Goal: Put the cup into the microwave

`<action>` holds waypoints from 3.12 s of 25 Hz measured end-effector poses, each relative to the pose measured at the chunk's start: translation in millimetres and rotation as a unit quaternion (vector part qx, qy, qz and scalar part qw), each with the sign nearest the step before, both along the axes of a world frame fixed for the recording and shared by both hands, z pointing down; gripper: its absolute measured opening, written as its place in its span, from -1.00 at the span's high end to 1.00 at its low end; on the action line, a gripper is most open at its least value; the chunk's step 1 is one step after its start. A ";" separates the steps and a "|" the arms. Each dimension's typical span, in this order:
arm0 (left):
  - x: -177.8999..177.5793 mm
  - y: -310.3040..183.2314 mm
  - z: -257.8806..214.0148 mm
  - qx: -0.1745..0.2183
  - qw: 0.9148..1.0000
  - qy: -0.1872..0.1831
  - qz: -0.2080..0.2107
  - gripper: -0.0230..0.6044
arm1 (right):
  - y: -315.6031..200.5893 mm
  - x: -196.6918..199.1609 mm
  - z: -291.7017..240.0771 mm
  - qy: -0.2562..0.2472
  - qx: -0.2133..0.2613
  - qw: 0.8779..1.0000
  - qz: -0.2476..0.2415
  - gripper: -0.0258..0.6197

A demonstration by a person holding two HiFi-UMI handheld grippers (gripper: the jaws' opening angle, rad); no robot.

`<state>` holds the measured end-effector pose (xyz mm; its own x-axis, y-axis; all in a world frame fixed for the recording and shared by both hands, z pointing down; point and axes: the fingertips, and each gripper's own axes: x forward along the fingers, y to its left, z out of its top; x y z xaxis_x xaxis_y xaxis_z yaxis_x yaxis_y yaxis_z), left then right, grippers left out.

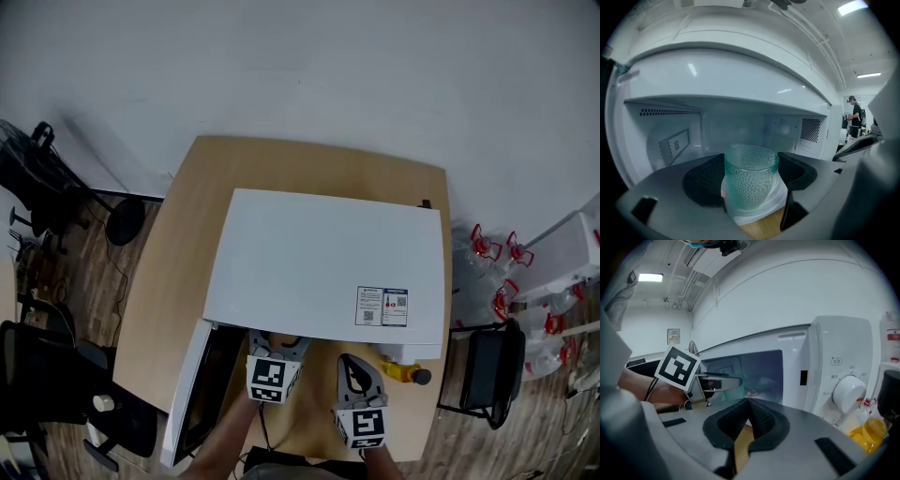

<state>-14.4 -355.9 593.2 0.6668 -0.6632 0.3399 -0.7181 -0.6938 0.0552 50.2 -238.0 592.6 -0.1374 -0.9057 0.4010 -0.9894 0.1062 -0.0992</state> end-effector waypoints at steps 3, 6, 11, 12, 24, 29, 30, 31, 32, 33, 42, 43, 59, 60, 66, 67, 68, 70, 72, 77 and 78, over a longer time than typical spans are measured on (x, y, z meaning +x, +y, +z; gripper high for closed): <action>2.9 -4.0 1.8 0.005 1.000 0.000 0.003 -0.24 | -1.2 2.0 3.6 0.001 -0.005 1.000 0.002 0.87; 3.8 -7.5 3.7 0.012 1.000 0.006 0.001 -0.24 | -2.6 4.0 6.7 0.001 -0.009 1.000 0.003 0.87; 6.9 -10.6 2.8 0.015 1.000 0.016 -0.002 -0.24 | -4.6 4.8 10.1 0.001 -0.010 1.000 0.002 0.87; 7.0 -11.0 2.8 0.014 1.000 0.019 -0.004 -0.24 | -4.4 4.5 10.6 0.001 -0.011 1.000 0.001 0.87; 6.3 -12.5 -7.2 0.017 0.999 0.029 -0.014 -0.26 | -1.2 5.9 11.9 0.000 -0.016 1.000 -0.002 0.87; 3.6 -8.1 -17.5 0.021 0.999 0.026 -0.020 -0.26 | 3.1 5.8 2.9 0.001 -0.008 1.000 -0.005 0.87; 3.3 -6.6 -20.6 0.024 0.999 0.025 -0.021 -0.26 | 4.4 5.6 0.8 0.001 -0.005 1.000 -0.006 0.87; 2.8 -4.8 -23.5 0.028 0.999 0.025 -0.022 -0.25 | 5.9 5.3 -1.4 0.001 -0.003 1.000 -0.008 0.87; 2.1 -2.5 -26.1 0.030 0.999 0.023 -0.023 -0.26 | 7.6 4.8 -3.9 0.001 0.000 1.000 -0.010 0.87; 1.3 0.3 -28.7 0.031 0.999 0.022 -0.025 -0.25 | 9.7 4.4 -6.6 0.001 0.003 1.000 -0.013 0.87; -8.0 38.5 -52.7 0.038 0.998 0.016 -0.044 -0.25 | 35.6 6.6 -36.2 0.006 0.031 0.999 -0.027 0.87; -8.7 43.6 -56.1 0.040 0.998 0.016 -0.045 -0.25 | 38.8 6.9 -39.5 0.007 0.034 0.999 -0.029 0.87; -33.5 150.5 -103.3 0.062 0.994 0.006 -0.088 0.09 | 103.6 14.1 -104.6 0.023 0.098 0.993 -0.059 0.87; -35.8 158.1 -106.1 0.063 0.994 0.004 -0.091 0.13 | 107.9 13.7 -108.5 0.023 0.102 0.993 -0.062 0.87; -49.1 202.7 -118.8 0.069 0.991 -0.002 -0.113 0.27 | 136.1 8.5 -126.1 0.023 0.120 0.989 -0.083 0.87; -51.6 210.1 -120.1 0.072 0.990 -0.003 -0.117 0.29 | 141.1 7.1 -127.9 0.023 0.122 0.988 -0.088 0.87; -54.1 217.4 -121.5 0.075 0.990 -0.004 -0.122 0.31 | 145.9 5.6 -129.6 0.022 0.124 0.988 -0.092 0.87; -58.4 232.4 -124.4 0.076 0.988 -0.006 -0.132 0.38 | 155.4 2.3 -132.8 0.021 0.127 0.986 -0.102 0.87; -62.8 247.7 -126.3 0.074 0.987 -0.009 -0.141 0.43 | 164.9 -1.9 -136.1 0.020 0.131 0.985 -0.112 0.87; -75.6 282.7 -130.1 0.075 0.983 -0.012 -0.166 0.56 | 188.3 -14.6 -139.5 0.017 0.139 0.980 -0.139 0.87; -77.8 289.1 -130.2 0.074 0.983 -0.013 -0.170 0.59 | 192.9 -16.9 -140.2 0.016 0.140 0.980 -0.143 0.87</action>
